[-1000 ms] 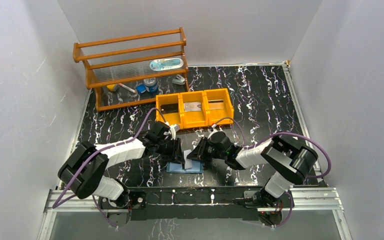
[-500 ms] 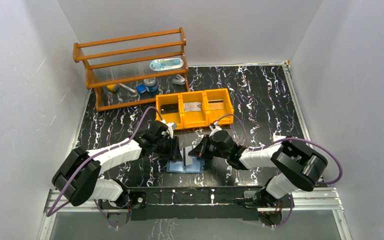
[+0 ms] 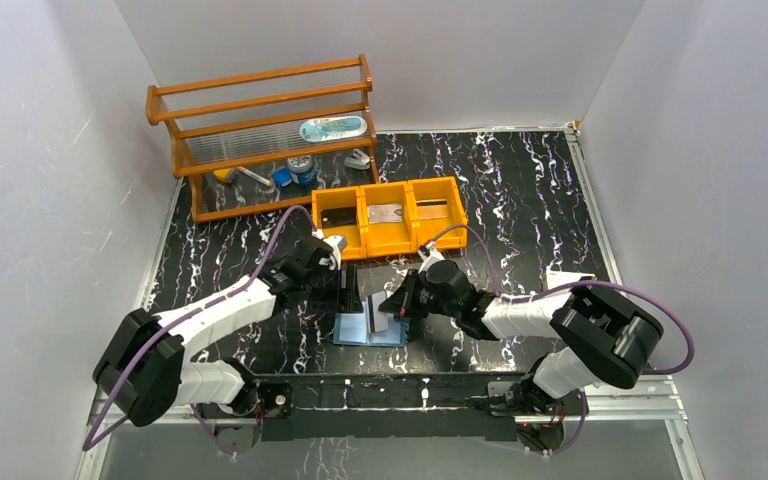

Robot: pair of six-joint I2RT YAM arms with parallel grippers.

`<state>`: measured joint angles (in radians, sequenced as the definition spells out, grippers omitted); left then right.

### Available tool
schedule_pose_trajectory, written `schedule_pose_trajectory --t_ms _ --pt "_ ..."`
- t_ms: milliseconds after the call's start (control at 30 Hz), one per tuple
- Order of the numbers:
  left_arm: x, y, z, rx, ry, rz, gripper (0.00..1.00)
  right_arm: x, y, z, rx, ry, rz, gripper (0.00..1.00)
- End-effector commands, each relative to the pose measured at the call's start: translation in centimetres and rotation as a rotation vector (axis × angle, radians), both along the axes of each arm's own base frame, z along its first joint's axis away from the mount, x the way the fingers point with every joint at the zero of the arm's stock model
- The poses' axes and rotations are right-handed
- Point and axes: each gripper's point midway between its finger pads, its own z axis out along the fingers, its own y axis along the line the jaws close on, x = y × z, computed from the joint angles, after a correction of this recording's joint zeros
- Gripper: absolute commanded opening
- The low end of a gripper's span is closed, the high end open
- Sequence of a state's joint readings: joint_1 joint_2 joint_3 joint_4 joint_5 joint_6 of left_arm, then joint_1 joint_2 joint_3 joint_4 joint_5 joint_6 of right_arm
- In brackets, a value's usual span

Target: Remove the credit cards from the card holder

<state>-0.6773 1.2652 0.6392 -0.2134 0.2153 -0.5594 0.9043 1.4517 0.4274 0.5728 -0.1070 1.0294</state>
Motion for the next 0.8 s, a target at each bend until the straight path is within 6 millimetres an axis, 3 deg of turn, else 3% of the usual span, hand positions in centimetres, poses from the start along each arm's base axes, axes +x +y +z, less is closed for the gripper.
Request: schedule_pose_trajectory --t_ms 0,200,433,600,767 --pt "1.8 0.9 3.3 0.030 -0.124 0.036 0.67 0.7 0.2 2.0 0.027 -0.089 0.007 0.00" --pt "3.5 3.0 6.5 0.091 -0.266 0.102 0.76 0.8 -0.7 2.1 0.008 -0.133 -0.005 0.00" --pt "4.7 6.3 6.9 0.239 -0.368 0.148 0.86 1.4 -1.8 2.5 -0.027 -0.188 -0.043 0.00" --pt "5.2 7.1 9.7 0.280 -0.436 0.121 0.89 1.9 -2.4 2.8 -0.047 -0.243 -0.054 0.00" --pt "5.7 9.1 8.4 0.338 -0.500 0.188 0.98 2.5 -2.9 3.5 -0.090 -0.341 -0.035 0.00"
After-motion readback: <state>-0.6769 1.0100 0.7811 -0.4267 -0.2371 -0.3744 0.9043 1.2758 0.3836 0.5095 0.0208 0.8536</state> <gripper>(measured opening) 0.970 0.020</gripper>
